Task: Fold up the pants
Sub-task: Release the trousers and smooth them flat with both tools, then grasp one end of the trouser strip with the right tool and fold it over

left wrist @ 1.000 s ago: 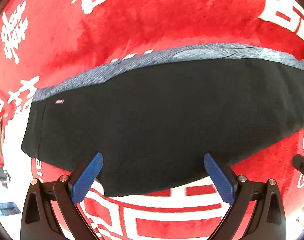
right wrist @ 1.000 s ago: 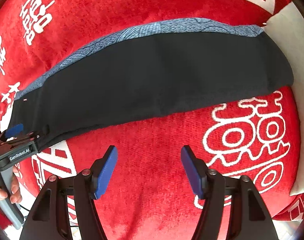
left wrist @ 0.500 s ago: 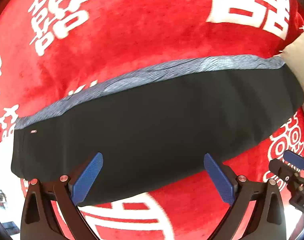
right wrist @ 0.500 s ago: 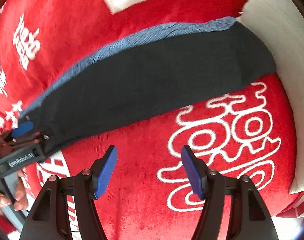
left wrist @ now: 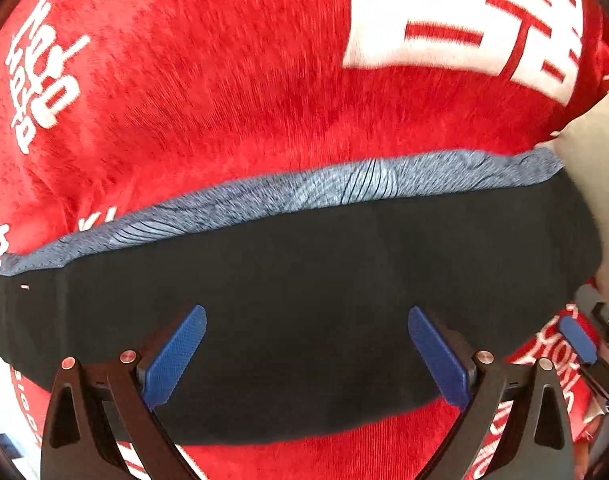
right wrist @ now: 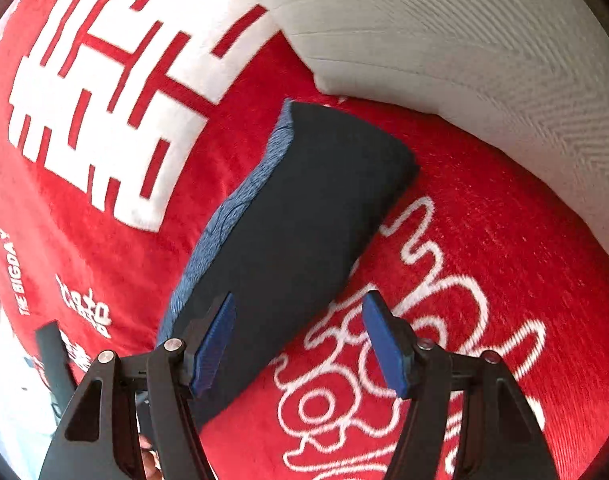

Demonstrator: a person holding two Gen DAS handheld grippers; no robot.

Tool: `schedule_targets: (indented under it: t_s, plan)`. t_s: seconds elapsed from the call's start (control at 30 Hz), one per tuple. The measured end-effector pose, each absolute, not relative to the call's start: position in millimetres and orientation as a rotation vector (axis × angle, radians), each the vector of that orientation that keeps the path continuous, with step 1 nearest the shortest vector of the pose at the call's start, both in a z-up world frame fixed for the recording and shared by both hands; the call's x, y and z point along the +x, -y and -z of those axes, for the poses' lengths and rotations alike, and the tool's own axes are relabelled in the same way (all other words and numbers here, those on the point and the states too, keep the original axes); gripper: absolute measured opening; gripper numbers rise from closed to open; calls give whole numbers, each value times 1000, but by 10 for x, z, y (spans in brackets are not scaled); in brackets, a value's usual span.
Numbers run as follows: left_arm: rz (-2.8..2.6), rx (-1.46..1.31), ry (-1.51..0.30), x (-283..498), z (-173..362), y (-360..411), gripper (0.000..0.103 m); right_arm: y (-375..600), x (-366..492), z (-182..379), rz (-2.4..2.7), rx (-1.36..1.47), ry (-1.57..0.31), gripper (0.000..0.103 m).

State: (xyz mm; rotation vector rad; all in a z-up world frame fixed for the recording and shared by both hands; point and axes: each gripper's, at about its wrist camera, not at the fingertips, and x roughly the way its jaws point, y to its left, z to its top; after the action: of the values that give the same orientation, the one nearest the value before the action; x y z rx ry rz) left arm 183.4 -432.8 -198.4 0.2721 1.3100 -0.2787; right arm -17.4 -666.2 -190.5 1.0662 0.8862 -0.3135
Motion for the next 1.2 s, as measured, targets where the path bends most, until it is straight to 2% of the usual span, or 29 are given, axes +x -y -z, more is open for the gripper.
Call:
schedule_targets:
  t_s: [0.13, 0.4, 0.43, 0.47, 0.5, 0.53, 0.57, 0.7, 0.8, 0.9, 1.2]
  plan:
    - [260, 279, -1338, 1816, 2183, 4370, 102, 6745, -172, 2009, 291, 1091, -827, 70]
    - [264, 270, -1328, 1806, 2241, 4353, 102, 6803, 117, 2070, 289, 1075, -761, 69]
    - [259, 281, -1322, 1807, 2229, 4349, 101, 6817, 150, 2070, 301, 1081, -778, 56]
    - [247, 295, -1304, 1796, 2180, 4355, 93, 6836, 187, 2078, 329, 1085, -807, 43]
    - [245, 297, -1292, 1807, 2152, 4370, 80, 6853, 213, 2084, 365, 1082, -850, 18]
    - [261, 279, -1291, 1797, 2108, 4381, 75, 6871, 231, 2079, 369, 1088, -871, 15]
    - [280, 249, -1296, 1794, 2069, 4387, 71, 6873, 228, 2048, 366, 1087, -866, 14]
    - [371, 196, -1244, 1771, 1967, 4551, 71, 6729, 289, 1716, 324, 936, -854, 11]
    - [403, 228, -1283, 1720, 2229, 4670, 71, 6626, 326, 1507, 287, 870, -839, 11]
    - [419, 220, -1215, 1622, 2298, 4646, 71, 6491, 375, 1369, 245, 806, -849, 10]
    - [523, 154, -1267, 1751, 2234, 4391, 71, 5740, 698, 920, 126, 484, -881, 10]
